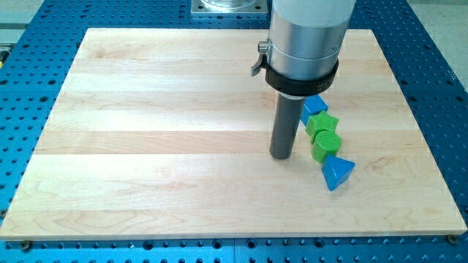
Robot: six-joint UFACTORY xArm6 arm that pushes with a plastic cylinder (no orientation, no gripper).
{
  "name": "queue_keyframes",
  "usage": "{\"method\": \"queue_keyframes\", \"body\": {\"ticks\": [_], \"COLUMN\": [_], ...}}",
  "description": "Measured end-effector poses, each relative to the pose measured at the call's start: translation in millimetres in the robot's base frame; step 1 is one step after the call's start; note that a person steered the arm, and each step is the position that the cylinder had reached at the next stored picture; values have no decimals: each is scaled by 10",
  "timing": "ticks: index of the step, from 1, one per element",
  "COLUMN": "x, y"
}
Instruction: Push the triangle towards the bottom left corner
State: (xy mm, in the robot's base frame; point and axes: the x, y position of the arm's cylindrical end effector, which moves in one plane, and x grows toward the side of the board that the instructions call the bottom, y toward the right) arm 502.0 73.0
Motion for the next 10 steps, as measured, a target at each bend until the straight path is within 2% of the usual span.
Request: {"method": "queue_keyframes", "body": {"ticks": [5,6,7,8,10], "x": [1,395,928,1169,1162], "y": [-101,-540,-456,-34,1644]}}
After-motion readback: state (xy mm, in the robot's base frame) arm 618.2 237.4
